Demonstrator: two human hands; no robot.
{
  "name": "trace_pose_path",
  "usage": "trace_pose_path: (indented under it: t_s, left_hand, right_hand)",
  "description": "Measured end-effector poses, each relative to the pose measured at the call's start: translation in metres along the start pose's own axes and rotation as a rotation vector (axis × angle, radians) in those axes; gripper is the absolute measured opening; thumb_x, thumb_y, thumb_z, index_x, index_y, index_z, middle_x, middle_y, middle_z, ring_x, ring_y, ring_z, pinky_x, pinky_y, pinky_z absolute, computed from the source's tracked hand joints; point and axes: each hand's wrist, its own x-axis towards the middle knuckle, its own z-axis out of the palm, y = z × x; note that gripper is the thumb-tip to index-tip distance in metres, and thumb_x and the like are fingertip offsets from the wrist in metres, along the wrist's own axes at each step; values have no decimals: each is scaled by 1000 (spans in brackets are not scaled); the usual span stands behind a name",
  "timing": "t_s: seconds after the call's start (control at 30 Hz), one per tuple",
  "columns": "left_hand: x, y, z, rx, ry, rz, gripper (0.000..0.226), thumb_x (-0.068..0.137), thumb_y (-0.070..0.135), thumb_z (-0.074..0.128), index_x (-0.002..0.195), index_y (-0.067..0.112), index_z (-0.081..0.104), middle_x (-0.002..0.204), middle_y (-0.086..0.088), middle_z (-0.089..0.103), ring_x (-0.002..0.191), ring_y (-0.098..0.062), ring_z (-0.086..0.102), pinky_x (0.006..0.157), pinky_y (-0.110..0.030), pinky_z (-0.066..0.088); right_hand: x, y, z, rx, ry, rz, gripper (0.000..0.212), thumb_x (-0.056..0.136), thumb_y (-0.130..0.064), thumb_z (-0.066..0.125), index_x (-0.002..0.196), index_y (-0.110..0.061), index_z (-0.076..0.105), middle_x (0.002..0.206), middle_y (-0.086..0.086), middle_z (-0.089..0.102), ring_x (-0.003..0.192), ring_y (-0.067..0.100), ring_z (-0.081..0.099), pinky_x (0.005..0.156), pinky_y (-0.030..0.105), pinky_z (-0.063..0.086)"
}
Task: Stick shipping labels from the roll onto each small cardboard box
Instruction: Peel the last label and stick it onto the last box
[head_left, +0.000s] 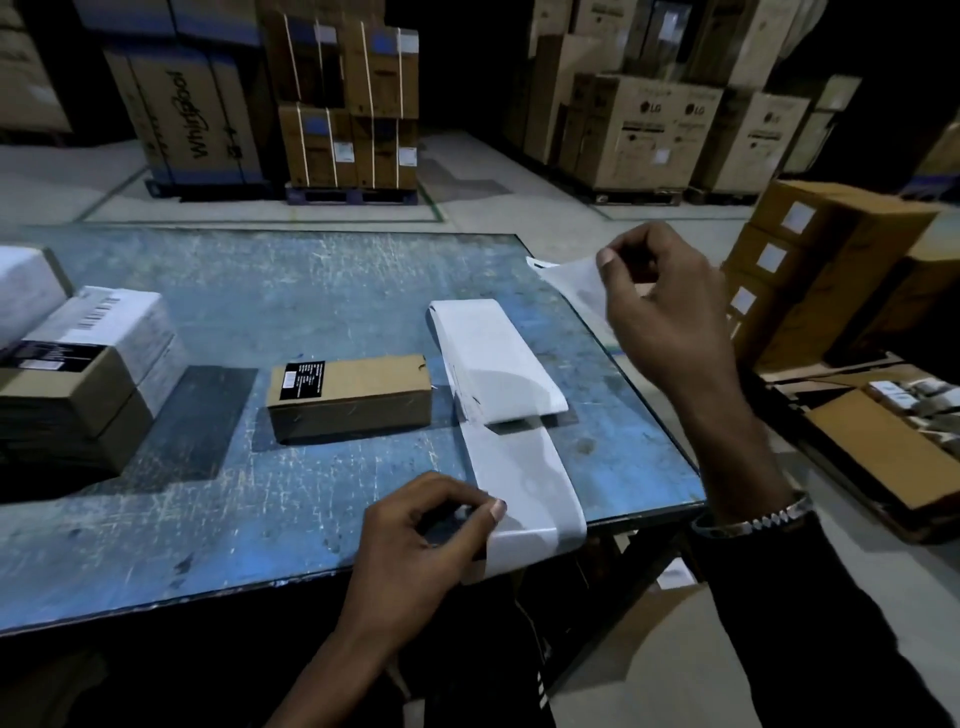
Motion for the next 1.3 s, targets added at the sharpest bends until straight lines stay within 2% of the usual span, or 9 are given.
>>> trace_pose_path:
  t_s: [0.23,0.37,0.5,0.6,0.7,0.9,1.1,1.2,1.3]
  left_hand:
    - [55,40,-52,-299,215,-284,13,96,24,77,90,13,81,81,-5,79,73,-18,72,67,-27,60]
    - [74,40,-90,-472,117,-585,49,100,55,64,113,11,78,102,-10,82,80,-20,77,67,-28,62]
    - [67,36,-110,-445,117,-552,24,102,36,66,112,18,77,93,-3,81,71,-12,74,72,-26,61]
    - [68,37,-115,-461,202,-483,15,102,22,65,106,15,78,79,2,77,62,-8,69,67,-26,60]
    - [73,38,-120,-455,249,-433,14,101,24,68,96,17,79,92,-7,77,78,-21,69,60,-26,59]
    - [93,31,-130,-421,246,-393,16,101,29,70,100,18,81,100,-6,79,84,-22,68,69,-30,53]
    - [127,21,-134,-349,165,-372,28,99,33,72,110,9,81,105,-10,81,89,-24,68,73,-30,53]
    - [146,13,-138,-291,130,-357,28,99,31,73,111,7,81,97,-7,80,84,-23,68,63,-21,54]
    - [162,5,-142,-201,70,-328,18,98,29,75,103,14,84,97,-4,83,85,-16,76,72,-27,57]
  right_hand:
    - [-49,-44,22,50,-89,-377,12,108,-25,58,110,-13,60,102,0,67,95,18,63,79,43,53]
    - [-82,-58,33,81,-239,-588,12,106,-19,60,110,-9,65,108,4,69,105,26,64,85,47,53]
    - [-104,-62,41,273,-427,-664,12,102,-19,72,107,-9,72,122,4,71,122,25,63,98,43,52]
    - [-106,-61,41,411,-543,-553,33,92,-33,85,116,-15,73,139,-2,65,139,17,54,112,39,45]
    - [-101,-54,45,501,-625,-321,51,82,-50,88,122,-26,68,152,-12,55,149,18,45,117,37,41]
    - [-110,-41,71,614,-458,334,43,79,-61,82,102,-25,75,115,-14,76,115,-1,67,91,29,50]
    - [-121,-29,86,800,-489,525,27,75,-40,85,67,-16,77,110,-2,81,106,7,75,94,33,52]
    - [-117,-26,94,826,-474,523,21,75,-33,86,64,-17,77,118,1,80,115,14,74,101,34,53]
    - [-112,-23,97,827,-476,534,20,76,-31,87,68,-14,79,122,-1,78,118,13,73,94,29,55]
